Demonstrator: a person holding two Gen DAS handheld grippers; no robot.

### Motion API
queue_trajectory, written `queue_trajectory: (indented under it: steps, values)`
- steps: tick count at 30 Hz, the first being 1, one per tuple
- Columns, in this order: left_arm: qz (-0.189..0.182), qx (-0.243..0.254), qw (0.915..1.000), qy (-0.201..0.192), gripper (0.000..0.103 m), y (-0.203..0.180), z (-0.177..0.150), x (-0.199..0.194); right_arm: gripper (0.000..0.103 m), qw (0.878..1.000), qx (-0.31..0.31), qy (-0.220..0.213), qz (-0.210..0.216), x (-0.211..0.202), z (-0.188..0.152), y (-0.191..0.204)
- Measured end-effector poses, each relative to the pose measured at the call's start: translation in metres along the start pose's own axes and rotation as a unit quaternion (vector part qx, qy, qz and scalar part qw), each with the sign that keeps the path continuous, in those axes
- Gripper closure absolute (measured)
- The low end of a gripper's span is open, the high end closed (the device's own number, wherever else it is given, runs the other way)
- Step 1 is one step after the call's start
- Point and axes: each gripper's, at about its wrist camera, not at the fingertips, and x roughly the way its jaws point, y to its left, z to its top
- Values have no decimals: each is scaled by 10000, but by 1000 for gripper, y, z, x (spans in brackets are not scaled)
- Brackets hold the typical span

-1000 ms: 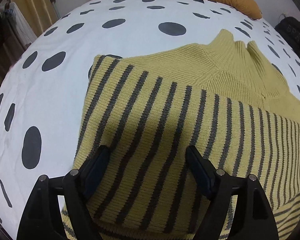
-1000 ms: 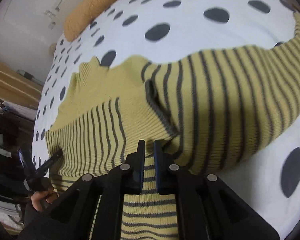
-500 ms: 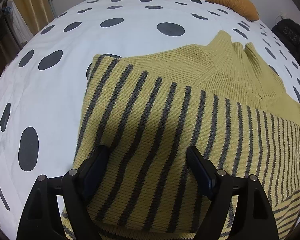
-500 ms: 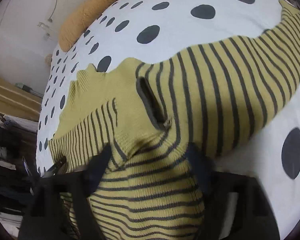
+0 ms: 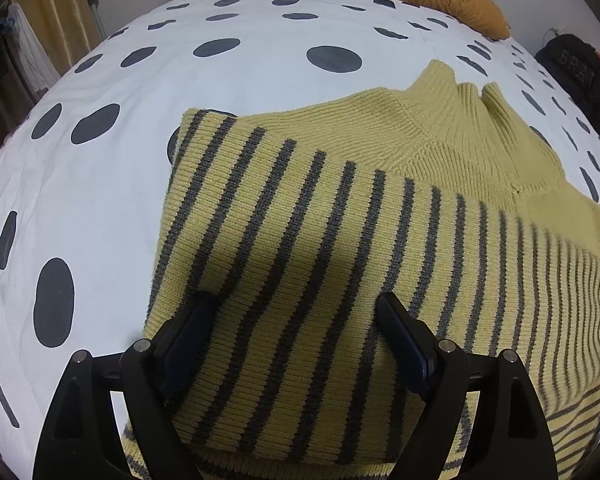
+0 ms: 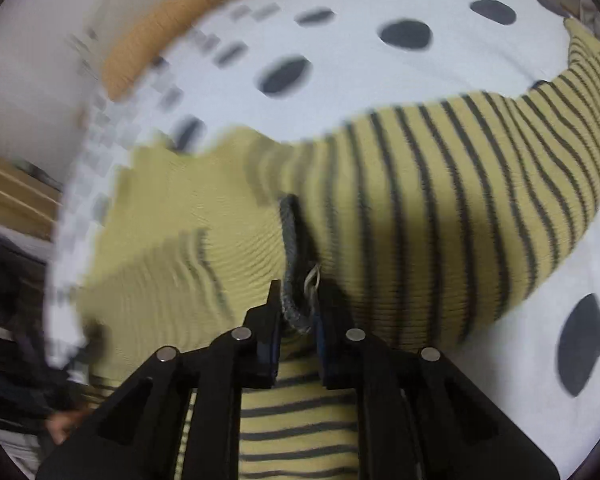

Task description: Fold large clothes

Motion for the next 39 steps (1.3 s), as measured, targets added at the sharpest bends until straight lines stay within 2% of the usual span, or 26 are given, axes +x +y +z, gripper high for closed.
queue_trajectory:
  steps: [3, 6, 7, 8, 9, 10, 11, 12, 13, 14, 15, 16, 18, 19, 21, 22, 24, 27, 29, 31, 32, 34, 37, 39]
  values:
    - [-16, 5, 10000, 71, 19, 0, 2, 0, 82, 9983, 419, -33, 406, -3, 3, -21]
    - [-73, -45, 9999, 89, 19, 2, 3, 1, 77, 9956, 400, -841, -102, -44, 3, -23]
    - [-38, -43, 10000, 68, 18, 1, 2, 1, 77, 9941, 350, -1015, 165, -54, 2, -23]
    - [18, -38, 10000, 36, 18, -1, 1, 1, 77, 9931, 336, -923, 644, -56, 2, -23]
    - [43, -30, 10000, 23, 18, -1, 1, 1, 76, 9926, 255, -630, 1008, -50, 3, -21]
    - [66, -28, 10000, 10, 18, -2, 0, 1, 76, 9969, 49, -263, 744, -36, 5, -17]
    - [64, -31, 10000, 15, 18, -2, 0, 1, 76, 9998, -43, -114, 176, -25, 6, -20]
    - [54, -24, 10000, 34, 18, -2, 0, 1, 86, 9995, -47, -20, -324, -14, 8, -32]
    - [36, -6, 10000, 68, 18, -1, 1, 1, 95, 9996, 189, -10, -204, -12, 12, -51]
    - [25, 9, 10000, 84, 18, -1, 1, 1, 99, 9987, 504, -69, 62, -17, 15, -69]
    - [7, 23, 9999, 99, 18, 0, 2, 1, 98, 9949, 903, -307, 338, -32, 18, -94]
    - [0, 24, 10000, 96, 18, 0, 2, 1, 97, 9920, 1053, -583, 386, -47, 21, -112]
    - [41, 11, 10000, 75, 17, -1, 2, 2, 84, 9859, 1205, -1159, -99, -81, 35, -157]
    - [82, 8, 10000, 56, 17, -2, 1, 2, 78, 9829, 1289, -1277, -328, -91, 44, -180]
    - [122, -5, 9999, 27, 17, -3, 0, 2, 51, 9753, 1589, -1382, -663, -102, 60, -221]
    - [134, -18, 9999, 4, 17, -4, 0, 2, 50, 9702, 1770, -1455, -790, -107, 73, -245]
    - [137, -32, 9999, -18, 17, -4, -1, 1, 48, 9637, 1976, -1566, -878, -108, 93, -270]
    - [154, -21, 9999, -38, 17, -5, -2, 1, 44, 9582, 2272, -1547, -792, -102, 117, -292]
    - [164, -13, 9999, -33, 17, -5, -1, 1, 41, 9544, 2524, -1492, -563, -87, 129, -302]
    - [159, -19, 9999, -16, 16, -5, -1, 1, 78, 9570, 2502, -1386, -478, -84, 131, -302]
    - [152, -22, 9999, -10, 16, -4, -1, 1, 92, 9598, 2422, -1357, -406, -84, 131, -295]
    - [131, -17, 9999, -12, 16, -4, -1, 1, 92, 9629, 2149, -1626, -170, -97, 124, -275]
    - [88, -49, 9999, -60, 16, -2, -2, 0, 92, 9597, 1843, -1931, 882, -123, 106, -231]
    - [56, -94, 9999, -67, 16, 0, -3, -2, 92, 9567, 1532, -1917, 1566, -134, 93, -183]
